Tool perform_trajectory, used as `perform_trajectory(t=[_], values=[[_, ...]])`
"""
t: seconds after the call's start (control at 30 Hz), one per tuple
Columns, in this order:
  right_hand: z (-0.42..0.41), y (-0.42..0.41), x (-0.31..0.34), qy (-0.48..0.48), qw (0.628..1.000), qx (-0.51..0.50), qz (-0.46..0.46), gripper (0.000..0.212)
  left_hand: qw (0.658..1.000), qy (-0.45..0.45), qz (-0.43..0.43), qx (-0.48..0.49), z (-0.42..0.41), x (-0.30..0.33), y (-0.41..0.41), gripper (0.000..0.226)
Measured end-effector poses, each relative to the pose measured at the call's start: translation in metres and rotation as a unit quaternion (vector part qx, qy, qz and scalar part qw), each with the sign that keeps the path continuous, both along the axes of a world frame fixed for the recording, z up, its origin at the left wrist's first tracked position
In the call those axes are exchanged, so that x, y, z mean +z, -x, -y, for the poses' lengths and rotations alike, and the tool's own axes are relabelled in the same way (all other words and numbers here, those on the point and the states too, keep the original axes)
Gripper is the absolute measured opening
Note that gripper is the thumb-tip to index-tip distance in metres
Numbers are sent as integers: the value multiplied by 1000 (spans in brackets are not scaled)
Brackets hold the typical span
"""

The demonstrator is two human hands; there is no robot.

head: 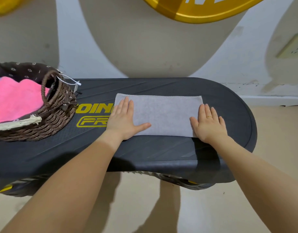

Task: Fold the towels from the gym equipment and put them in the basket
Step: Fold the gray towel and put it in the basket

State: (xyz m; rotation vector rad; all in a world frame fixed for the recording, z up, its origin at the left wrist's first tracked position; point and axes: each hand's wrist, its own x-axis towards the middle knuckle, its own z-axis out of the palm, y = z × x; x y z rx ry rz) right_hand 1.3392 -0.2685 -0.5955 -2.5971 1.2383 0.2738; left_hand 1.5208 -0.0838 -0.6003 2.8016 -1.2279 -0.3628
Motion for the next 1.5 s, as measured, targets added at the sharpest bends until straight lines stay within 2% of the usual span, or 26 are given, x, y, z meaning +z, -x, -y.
perform_trajectory(t=[0.17,0.3,0.43,0.53,0.6,0.67,0.8,0.93,1.1,1.2,1.27,1.33,1.4,1.47,1.5], values=[[-8,-3,16,49,994,-21,97,51,1000,-12,11,-19,11,6,8,96],[-5,-4,18,-53,982,-99,154,41,996,19,-14,-81,33,5,25,83],[3,-4,19,-108,963,-147,201,33,991,35,-19,-130,62,6,40,79],[9,-6,19,-161,947,-187,204,9,987,33,-22,-153,78,4,46,81],[13,-7,19,-187,940,-204,200,13,986,24,-23,-165,84,-1,47,85],[18,-7,21,-222,929,-217,204,26,986,19,-23,-166,85,-5,47,89],[20,-5,32,-326,884,-249,223,36,986,22,-22,-163,86,-7,47,94],[13,-5,40,-375,863,-211,266,18,987,15,-20,-158,86,-8,48,95],[-7,-15,59,-329,888,-99,305,42,984,26,-40,-171,82,-2,43,93],[-18,-34,71,-302,902,-70,302,38,984,92,-62,-142,61,7,33,82],[-32,-52,75,-268,916,-39,295,37,978,176,-77,-80,41,14,24,58],[-50,-70,73,-235,933,-9,274,30,941,283,-186,23,25,22,17,38],[-72,-91,68,-199,950,-6,242,11,856,370,-338,126,8,27,10,32],[-92,-110,67,-188,955,-3,231,28,795,400,-425,167,-4,32,0,29],[-100,-120,65,-190,954,-2,232,29,772,406,-456,178,-8,33,-4,25]])
